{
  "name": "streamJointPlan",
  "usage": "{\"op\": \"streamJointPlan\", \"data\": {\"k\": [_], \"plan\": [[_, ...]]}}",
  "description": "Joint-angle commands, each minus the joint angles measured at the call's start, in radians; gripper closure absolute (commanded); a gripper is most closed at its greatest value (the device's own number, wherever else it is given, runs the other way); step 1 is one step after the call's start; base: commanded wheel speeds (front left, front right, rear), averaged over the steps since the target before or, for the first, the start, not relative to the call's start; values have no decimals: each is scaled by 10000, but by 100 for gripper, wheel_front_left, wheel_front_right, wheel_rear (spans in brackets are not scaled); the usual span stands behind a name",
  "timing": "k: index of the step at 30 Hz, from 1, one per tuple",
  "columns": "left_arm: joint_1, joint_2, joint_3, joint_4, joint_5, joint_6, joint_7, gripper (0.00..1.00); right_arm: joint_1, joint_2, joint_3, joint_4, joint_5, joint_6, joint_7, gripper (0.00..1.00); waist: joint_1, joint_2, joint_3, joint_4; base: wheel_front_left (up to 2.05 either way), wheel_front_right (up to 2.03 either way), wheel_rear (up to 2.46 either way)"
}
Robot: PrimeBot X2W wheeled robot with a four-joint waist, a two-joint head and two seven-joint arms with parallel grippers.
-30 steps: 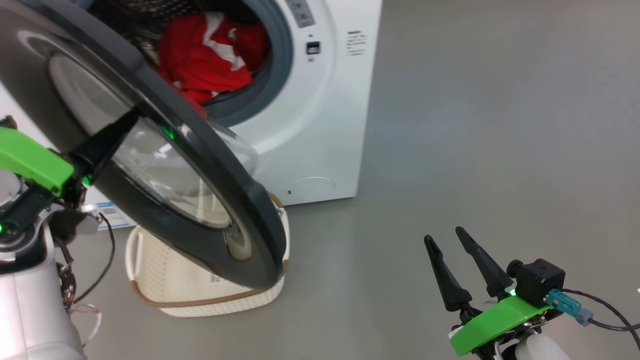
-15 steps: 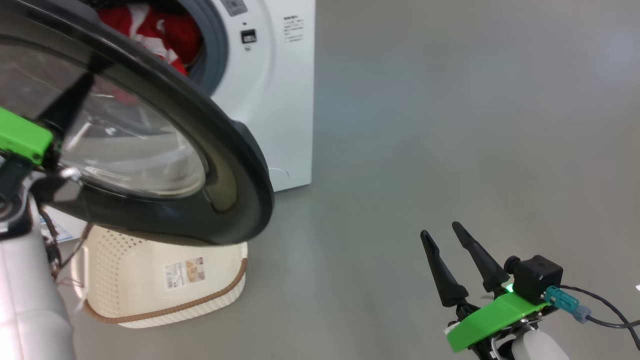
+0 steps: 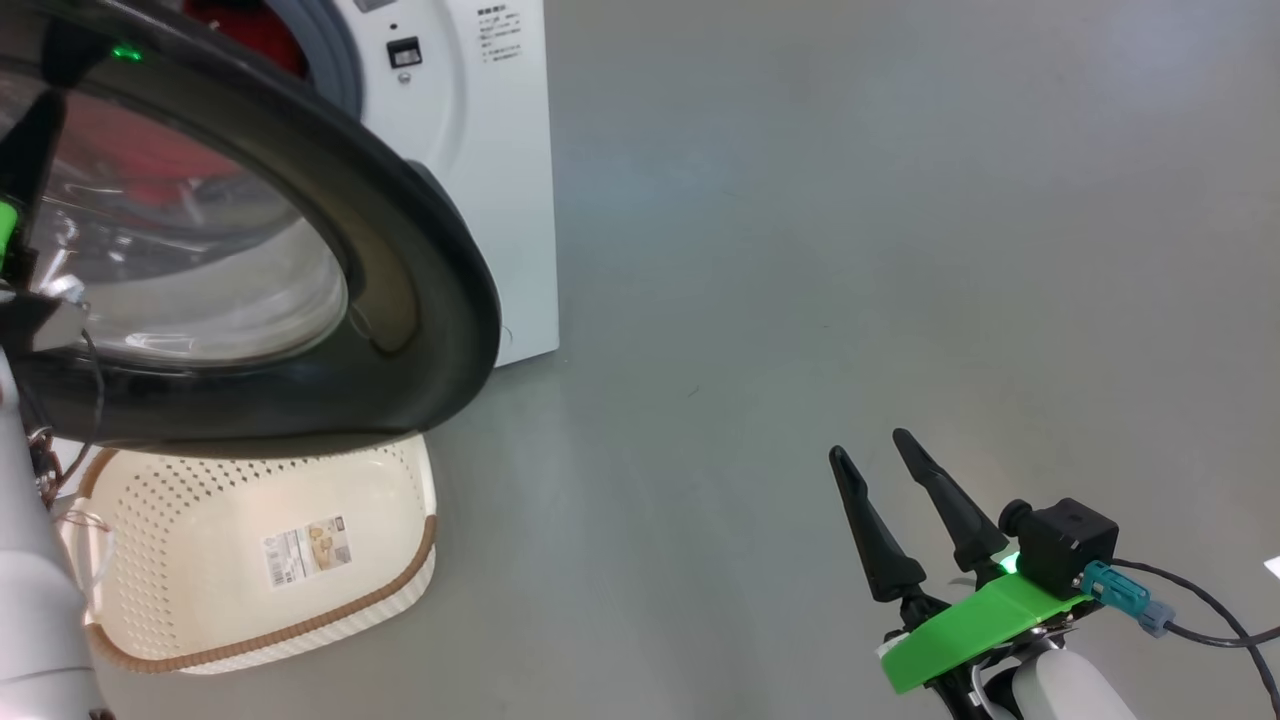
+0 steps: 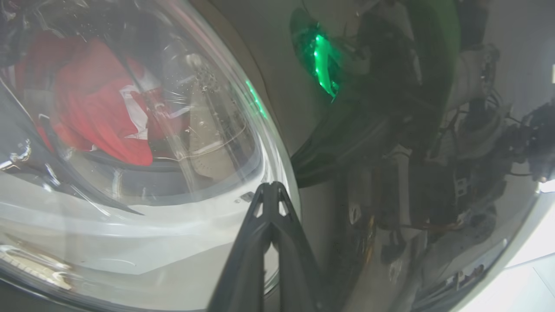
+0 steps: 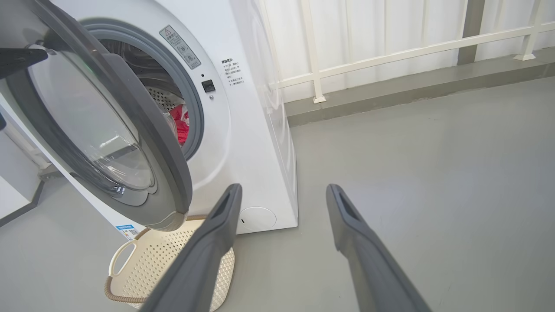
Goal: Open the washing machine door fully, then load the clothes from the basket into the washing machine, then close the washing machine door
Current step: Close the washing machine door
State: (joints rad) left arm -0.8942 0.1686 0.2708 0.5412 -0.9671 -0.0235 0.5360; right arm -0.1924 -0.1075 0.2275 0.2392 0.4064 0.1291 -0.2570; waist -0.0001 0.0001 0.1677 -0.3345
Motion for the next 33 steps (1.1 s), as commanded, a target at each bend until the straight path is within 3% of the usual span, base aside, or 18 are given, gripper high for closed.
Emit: {"op": "streamJointPlan", "data": {"k": [1,13,26,27,29,31,33], "plan": [[-483,468,148,-36,74,-193,-96,100,-278,30,220,-268,-133,16,-48,0,1,-1,58,-94,0,0,0],[-695,460,-7,899,-36,-560,-174,100,-208,-10,178,-180,-164,16,-48,0,1,-1,-163,134,0,0,0],[-387,271,-239,614,-206,-637,270,100,-130,-84,96,-142,-183,16,-48,0,1,-1,-378,955,0,0,0],[-322,255,-261,533,-210,-643,304,92,-116,-92,84,-139,-182,16,-48,0,1,-1,-406,1019,0,0,0],[-165,219,-306,343,-224,-658,379,64,-100,-119,52,-133,-177,16,-48,0,1,-1,-461,1156,0,0,0],[10,181,-350,136,-256,-673,483,52,-89,-149,20,-133,-170,16,-48,0,1,-1,-515,1305,0,0,0],[199,155,-386,-104,-281,-693,561,12,-90,-181,8,-134,-167,16,-48,0,1,-1,-568,1451,0,0,0]]}}
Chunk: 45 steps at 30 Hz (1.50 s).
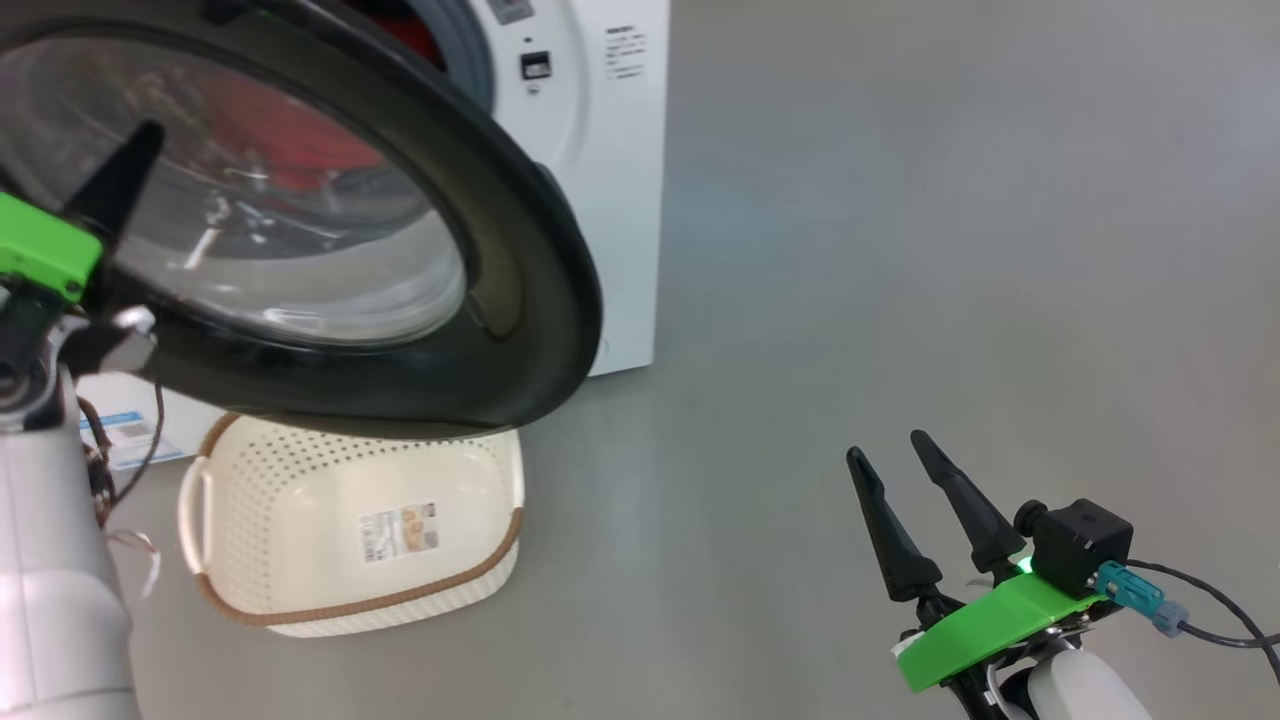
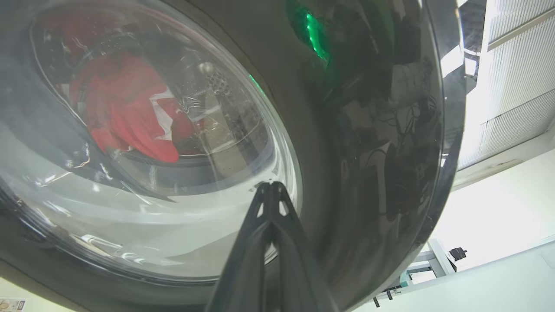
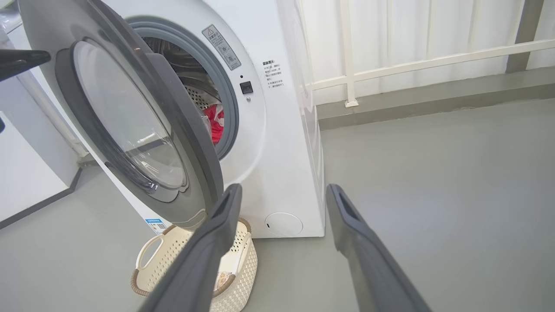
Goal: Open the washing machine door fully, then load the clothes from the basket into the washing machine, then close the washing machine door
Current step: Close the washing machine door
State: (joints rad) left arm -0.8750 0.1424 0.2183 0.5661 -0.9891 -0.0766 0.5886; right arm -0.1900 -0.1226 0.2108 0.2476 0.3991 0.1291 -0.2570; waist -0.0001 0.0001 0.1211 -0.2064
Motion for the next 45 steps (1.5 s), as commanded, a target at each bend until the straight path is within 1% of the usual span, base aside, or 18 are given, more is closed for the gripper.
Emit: {"op": "streamJointPlan", "data": {"k": [1,6,9,11,17,21,23,25,27,29,30,35,45], "plan": [[112,401,123,-489,-76,-173,74,0,-118,-46,162,-214,-91,16,-48,0,1,-1,-131,241,0,0,0],[781,446,44,-1288,-47,-264,140,0,-89,-100,105,-212,-78,16,-48,0,1,-1,-302,557,0,0,0],[1327,548,-110,-1893,118,-369,27,0,-30,-125,62,-208,-71,16,-48,0,1,-1,-405,735,0,0,0],[1721,727,-297,-2349,363,-442,-153,0,-10,-151,41,-211,-53,16,-48,0,1,-1,-456,840,0,0,0],[3011,1074,-773,-3764,691,-532,-1182,0,37,-222,-24,-223,-29,16,-48,0,1,-1,-590,1078,0,0,0],[3924,1436,-1224,-4703,1009,-537,-2135,0,85,-255,-80,-282,-40,16,-48,0,1,-1,-613,1247,0,0,0],[4407,1822,-1629,-5128,1495,-538,-2775,0,109,-259,-78,-299,-39,16,-48,0,1,-1,-606,1329,0,0,0],[4863,1855,-1744,-5299,1509,-538,-3390,0,135,-255,-90,-300,-43,16,-48,0,1,-1,-615,1393,0,0,0],[5304,2012,-1934,-5423,1668,-539,-3897,0,158,-249,-115,-306,-49,16,-48,0,1,-1,-630,1446,0,0,0],[5706,2055,-1909,-5508,1674,-539,-4434,0,182,-251,-136,-305,-49,16,-48,0,1,-1,-653,1481,0,0,0],[5706,2055,-1909,-5508,1674,-539,-4434,0,182,-251,-136,-305,-49,16,-48,0,1,-1,-653,1481,0,0,0],[6715,2116,-2037,-5674,1857,-539,-5510,0,253,-306,-199,-344,-18,16,-48,0,1,-1,-709,1583,0,0,0],[8166,1652,-2433,-5460,2578,-540,-7365,0,377,-348,-145,-329,-6,16,-48,0,1,-1,-939,1729,0,0,0]]}}
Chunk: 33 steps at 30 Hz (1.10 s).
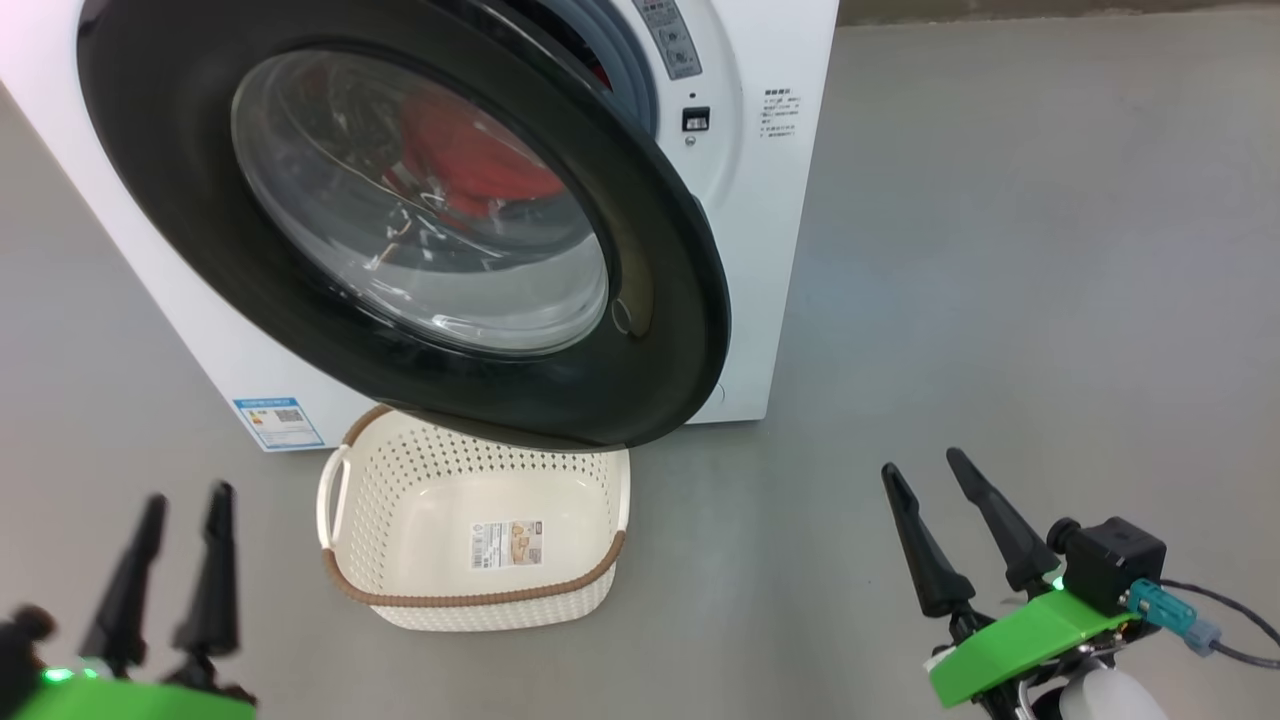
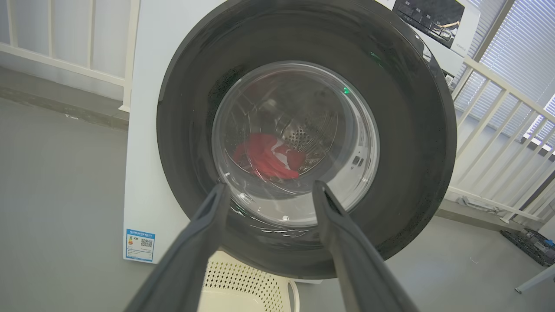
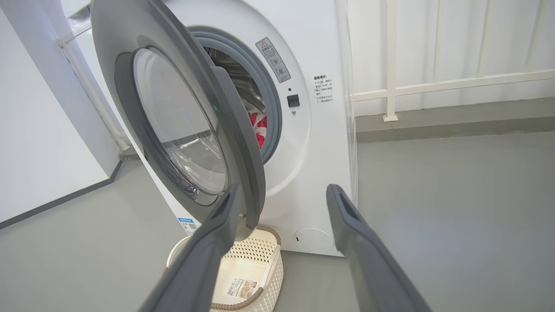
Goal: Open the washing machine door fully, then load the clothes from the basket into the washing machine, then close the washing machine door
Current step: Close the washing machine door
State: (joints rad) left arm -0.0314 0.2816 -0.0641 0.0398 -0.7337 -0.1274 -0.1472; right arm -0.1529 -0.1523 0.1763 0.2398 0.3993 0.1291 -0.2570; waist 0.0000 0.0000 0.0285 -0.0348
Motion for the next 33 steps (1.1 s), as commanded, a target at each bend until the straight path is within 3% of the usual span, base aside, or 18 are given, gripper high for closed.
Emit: {"op": "streamJointPlan", "data": {"k": [1,8,21,33], "plan": [[-166,269,274,-174,204,-32,-179,0,16,-56,216,-248,0,16,-48,0,0,0,-37,21,0,0,0],[306,-128,-128,208,1058,-29,-1018,0,108,-112,306,-238,64,16,-48,0,0,0,-199,81,0,0,0],[524,-1111,264,355,2580,-29,-1143,0,161,-259,393,-276,115,16,-48,0,0,0,-266,61,0,0,0],[596,-1193,242,200,2849,-31,-1145,0,141,-323,397,-282,108,16,-48,0,0,0,-186,56,0,0,0]]}}
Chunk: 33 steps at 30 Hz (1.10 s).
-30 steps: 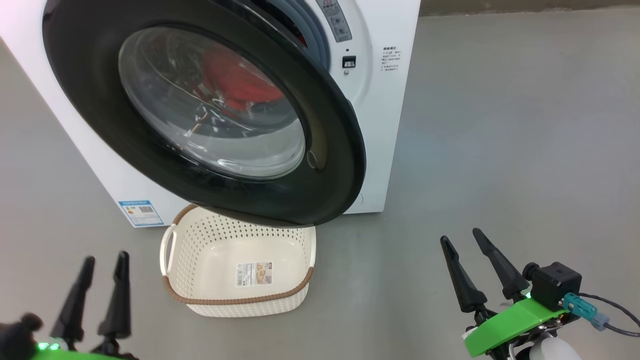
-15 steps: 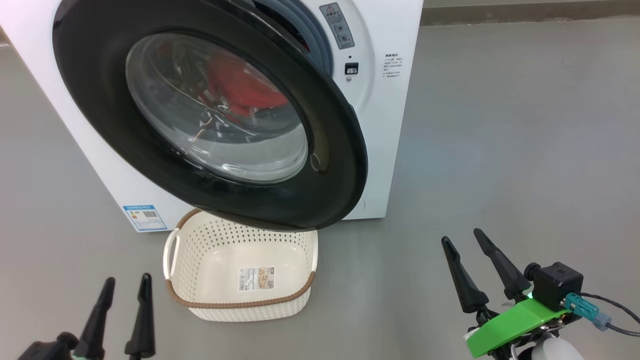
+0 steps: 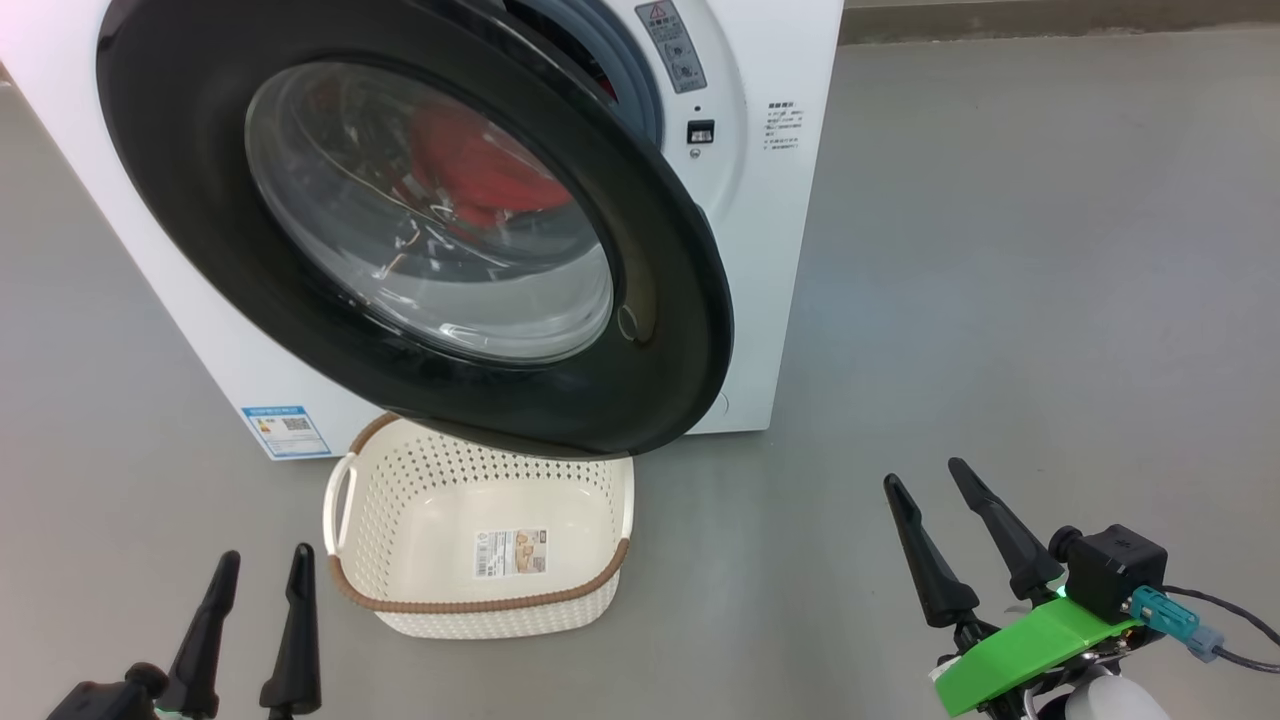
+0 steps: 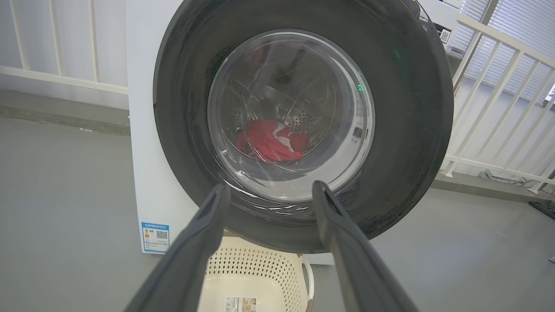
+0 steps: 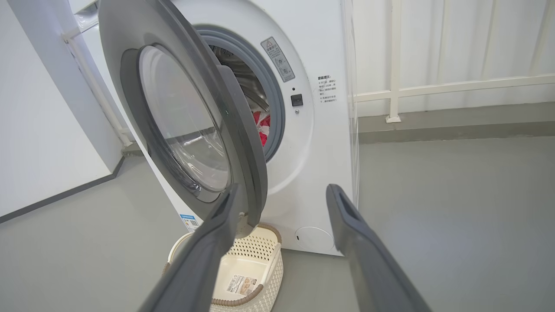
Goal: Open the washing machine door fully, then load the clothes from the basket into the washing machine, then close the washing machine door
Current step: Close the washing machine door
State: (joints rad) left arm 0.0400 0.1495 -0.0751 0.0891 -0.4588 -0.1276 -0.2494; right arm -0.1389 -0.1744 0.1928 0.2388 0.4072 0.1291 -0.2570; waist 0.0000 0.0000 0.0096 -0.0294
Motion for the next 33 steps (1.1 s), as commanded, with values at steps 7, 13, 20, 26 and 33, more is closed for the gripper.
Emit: {"op": "streamJointPlan", "data": {"k": [7,13,20,26,33], "plan": [[-159,60,382,-284,159,-30,-123,0,-30,-92,245,-279,32,16,-48,0,0,0,30,18,0,0,0],[-203,180,234,-182,237,-30,-123,0,-57,-107,242,-284,28,16,-48,0,0,0,58,15,0,0,0],[-237,168,207,-187,227,-30,-124,0,-86,-112,227,-312,3,16,-48,0,0,0,108,44,0,0,0],[-266,127,180,-210,215,-30,-124,0,-221,-143,319,-361,-24,16,-48,0,0,0,135,101,0,0,0],[-400,95,153,-341,194,-30,-124,0,-657,-139,640,-541,-22,16,-48,73,0,0,354,259,0,0,0]]}}
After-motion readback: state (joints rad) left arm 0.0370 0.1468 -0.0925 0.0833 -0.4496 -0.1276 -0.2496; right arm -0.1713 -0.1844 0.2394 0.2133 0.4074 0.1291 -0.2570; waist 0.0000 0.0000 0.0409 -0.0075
